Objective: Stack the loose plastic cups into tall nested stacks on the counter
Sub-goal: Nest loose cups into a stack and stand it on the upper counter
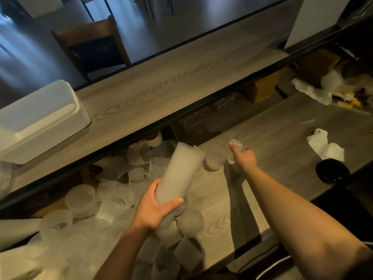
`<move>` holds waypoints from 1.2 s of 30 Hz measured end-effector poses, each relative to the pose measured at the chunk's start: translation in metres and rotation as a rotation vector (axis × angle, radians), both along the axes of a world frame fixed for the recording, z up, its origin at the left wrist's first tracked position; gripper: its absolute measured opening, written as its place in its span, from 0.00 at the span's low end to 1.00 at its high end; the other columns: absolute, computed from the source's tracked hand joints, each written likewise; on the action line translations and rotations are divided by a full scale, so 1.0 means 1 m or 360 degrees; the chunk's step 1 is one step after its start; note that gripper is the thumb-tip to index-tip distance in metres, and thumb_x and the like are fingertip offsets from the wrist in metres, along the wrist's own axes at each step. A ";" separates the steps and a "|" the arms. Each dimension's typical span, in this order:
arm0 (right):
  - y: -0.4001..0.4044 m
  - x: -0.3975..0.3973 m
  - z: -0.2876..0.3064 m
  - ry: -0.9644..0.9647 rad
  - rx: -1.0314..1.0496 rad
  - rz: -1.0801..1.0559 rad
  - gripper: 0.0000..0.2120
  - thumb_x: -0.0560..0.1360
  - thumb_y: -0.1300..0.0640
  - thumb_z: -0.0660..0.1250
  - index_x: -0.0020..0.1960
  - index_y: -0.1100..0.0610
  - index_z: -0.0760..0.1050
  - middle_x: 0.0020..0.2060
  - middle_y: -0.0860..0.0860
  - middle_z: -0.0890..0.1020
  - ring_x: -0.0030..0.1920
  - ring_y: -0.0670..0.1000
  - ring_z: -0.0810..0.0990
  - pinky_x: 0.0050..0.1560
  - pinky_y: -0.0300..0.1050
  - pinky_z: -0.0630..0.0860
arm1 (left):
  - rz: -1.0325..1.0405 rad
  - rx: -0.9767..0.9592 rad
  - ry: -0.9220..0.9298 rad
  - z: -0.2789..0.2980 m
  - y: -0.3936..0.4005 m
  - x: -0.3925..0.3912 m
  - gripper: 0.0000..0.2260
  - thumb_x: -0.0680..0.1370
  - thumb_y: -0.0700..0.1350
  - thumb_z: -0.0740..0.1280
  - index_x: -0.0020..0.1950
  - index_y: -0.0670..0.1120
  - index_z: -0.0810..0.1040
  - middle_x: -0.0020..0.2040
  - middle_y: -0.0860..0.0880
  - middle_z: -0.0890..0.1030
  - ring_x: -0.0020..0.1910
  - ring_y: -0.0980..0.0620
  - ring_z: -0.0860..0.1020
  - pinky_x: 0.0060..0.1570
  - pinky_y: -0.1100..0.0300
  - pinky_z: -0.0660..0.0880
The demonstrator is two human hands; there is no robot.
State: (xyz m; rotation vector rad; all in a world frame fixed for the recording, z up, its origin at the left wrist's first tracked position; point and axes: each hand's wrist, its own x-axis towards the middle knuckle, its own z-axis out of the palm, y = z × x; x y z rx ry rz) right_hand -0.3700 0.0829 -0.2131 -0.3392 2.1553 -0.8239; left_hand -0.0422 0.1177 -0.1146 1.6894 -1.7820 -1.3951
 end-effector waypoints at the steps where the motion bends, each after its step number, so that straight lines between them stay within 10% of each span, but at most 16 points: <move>1: -0.004 -0.001 -0.001 -0.0039 0.0034 0.0005 0.46 0.71 0.29 0.68 0.74 0.63 0.65 0.69 0.62 0.72 0.69 0.62 0.72 0.66 0.57 0.72 | 0.0011 0.0008 -0.0010 -0.001 -0.002 -0.002 0.36 0.61 0.61 0.80 0.64 0.58 0.69 0.57 0.57 0.76 0.53 0.56 0.78 0.46 0.61 0.77; 11: -0.030 -0.009 -0.006 -0.0326 0.0125 -0.0163 0.45 0.70 0.34 0.73 0.77 0.57 0.61 0.69 0.61 0.72 0.67 0.64 0.72 0.66 0.62 0.72 | 0.0069 0.0064 -0.0067 -0.006 -0.012 -0.008 0.39 0.54 0.67 0.73 0.63 0.58 0.68 0.56 0.58 0.75 0.53 0.57 0.77 0.45 0.63 0.75; 19: -0.013 -0.008 -0.003 -0.0260 -0.0398 -0.0441 0.42 0.73 0.48 0.76 0.79 0.55 0.57 0.73 0.57 0.70 0.73 0.60 0.69 0.71 0.54 0.69 | 0.0046 0.0043 -0.0095 -0.005 -0.014 -0.009 0.40 0.55 0.68 0.72 0.63 0.59 0.67 0.55 0.60 0.75 0.53 0.58 0.76 0.48 0.61 0.76; 24: 0.015 -0.001 0.016 -0.0329 -0.0619 -0.0471 0.35 0.73 0.48 0.76 0.73 0.54 0.63 0.60 0.54 0.76 0.56 0.54 0.78 0.61 0.49 0.76 | 0.0014 0.0038 -0.0039 -0.003 -0.012 -0.009 0.40 0.56 0.67 0.75 0.65 0.58 0.68 0.57 0.59 0.75 0.53 0.58 0.77 0.46 0.65 0.75; 30: 0.036 0.024 0.044 -0.0819 -0.0929 -0.0217 0.37 0.73 0.48 0.74 0.77 0.49 0.61 0.58 0.52 0.80 0.60 0.56 0.80 0.63 0.59 0.77 | -0.0012 -0.0020 0.0000 -0.003 -0.006 -0.007 0.32 0.65 0.54 0.82 0.63 0.59 0.70 0.57 0.59 0.77 0.54 0.60 0.77 0.46 0.65 0.75; 36: 0.034 0.050 0.094 -0.0885 -0.1183 0.0022 0.29 0.70 0.47 0.70 0.68 0.55 0.71 0.57 0.55 0.81 0.52 0.51 0.83 0.45 0.42 0.80 | -0.0101 -0.0079 -0.0082 -0.001 0.000 0.001 0.34 0.64 0.57 0.81 0.65 0.60 0.69 0.58 0.62 0.76 0.54 0.63 0.76 0.48 0.65 0.75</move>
